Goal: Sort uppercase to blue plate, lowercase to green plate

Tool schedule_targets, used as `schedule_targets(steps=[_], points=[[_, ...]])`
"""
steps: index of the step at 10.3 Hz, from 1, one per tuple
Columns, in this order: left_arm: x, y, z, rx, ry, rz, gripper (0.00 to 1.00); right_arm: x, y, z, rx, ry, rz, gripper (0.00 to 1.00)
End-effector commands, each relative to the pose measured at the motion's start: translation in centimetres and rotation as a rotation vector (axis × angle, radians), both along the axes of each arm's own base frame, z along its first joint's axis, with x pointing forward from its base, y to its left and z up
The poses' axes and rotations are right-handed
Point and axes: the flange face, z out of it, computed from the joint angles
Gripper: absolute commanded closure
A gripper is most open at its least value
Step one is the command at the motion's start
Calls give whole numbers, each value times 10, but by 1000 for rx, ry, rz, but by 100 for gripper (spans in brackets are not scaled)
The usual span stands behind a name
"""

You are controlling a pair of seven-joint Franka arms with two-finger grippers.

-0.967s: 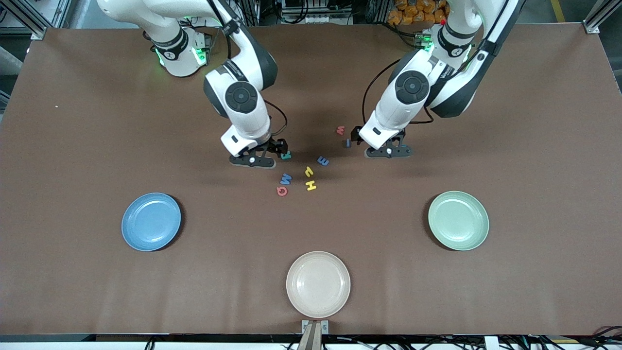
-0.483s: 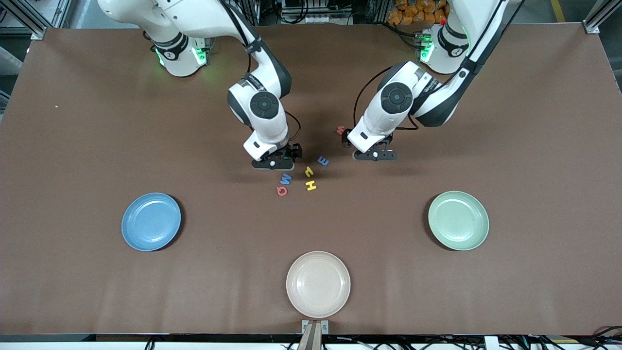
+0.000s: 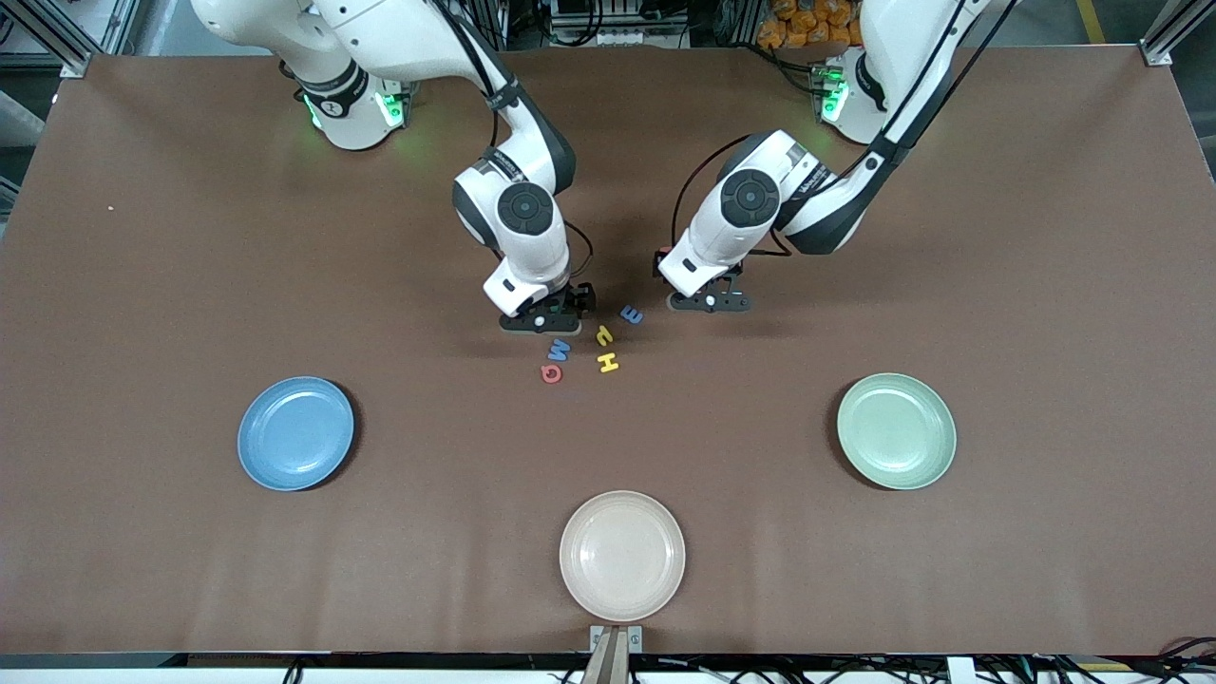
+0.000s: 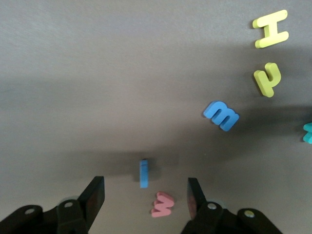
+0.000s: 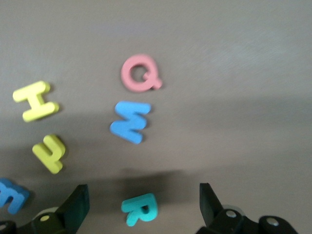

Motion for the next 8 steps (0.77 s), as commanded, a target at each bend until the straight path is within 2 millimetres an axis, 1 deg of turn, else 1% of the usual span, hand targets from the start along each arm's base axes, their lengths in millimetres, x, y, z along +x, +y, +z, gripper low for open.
schedule_targets(steps=[1, 2, 3, 4, 6, 7, 8], points=[[-3, -5, -13, 13, -16, -11, 34, 32, -45, 37, 0, 20, -32, 0], [-5, -6, -18, 31, -20, -13, 37, 48, -69, 36, -3, 19, -23, 0], [-6, -6, -23, 45, -23, -7, 37, 61, -90, 36, -3, 24, 1, 0], [-6, -6, -24, 50, -26, -11, 37, 71, -107, 36, -4, 30, 14, 0], [-6, -6, -27, 50, -20, -8, 43, 89, -145, 30, -5, 40, 56, 0], [-7, -6, -30, 52, -14, -8, 45, 93, -155, 28, -4, 44, 72, 0], [-8, -6, -33, 52, -9, -10, 47, 94, -156, 27, -5, 46, 77, 0]])
